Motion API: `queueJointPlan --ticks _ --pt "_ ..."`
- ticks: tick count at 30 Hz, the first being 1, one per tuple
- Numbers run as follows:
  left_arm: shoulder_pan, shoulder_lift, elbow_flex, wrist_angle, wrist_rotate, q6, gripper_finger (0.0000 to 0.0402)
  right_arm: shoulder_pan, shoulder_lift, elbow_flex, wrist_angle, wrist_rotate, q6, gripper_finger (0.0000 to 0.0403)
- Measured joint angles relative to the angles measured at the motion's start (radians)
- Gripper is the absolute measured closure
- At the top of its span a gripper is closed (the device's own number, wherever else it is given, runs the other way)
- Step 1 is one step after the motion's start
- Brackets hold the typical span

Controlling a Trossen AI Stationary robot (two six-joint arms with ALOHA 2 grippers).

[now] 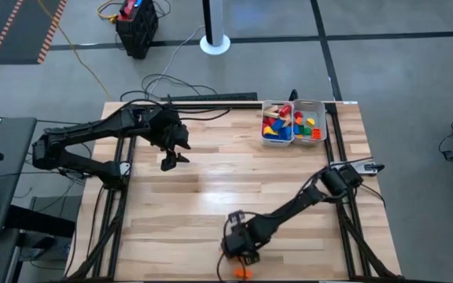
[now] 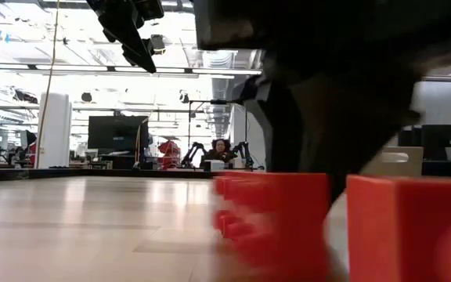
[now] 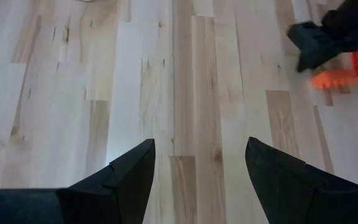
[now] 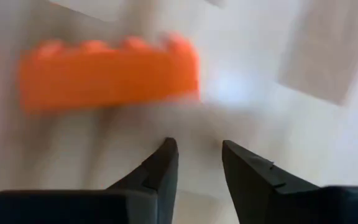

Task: Sort blocks by size
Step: Adjust the large orange game piece

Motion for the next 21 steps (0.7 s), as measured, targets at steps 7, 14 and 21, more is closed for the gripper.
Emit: queueJointPlan --ticks 7,14,21 --pt "0.000 0.000 0.000 -0.025 0.000 0.012 0.0159 -0.084 -0.038 -0.002 -0.122 0.016 0.125 0.0272" --pt "0.000 -0.004 0.000 -0.037 0.000 0.041 0.0159 -0.080 -0.208 0.000 -0.102 -0.133 0.442 0.0253" --pt "0.000 -0.005 0.000 -0.036 0.000 0.058 0.0159 0.045 -0.239 -0.002 -0.017 -0.251 0.625 0.0237"
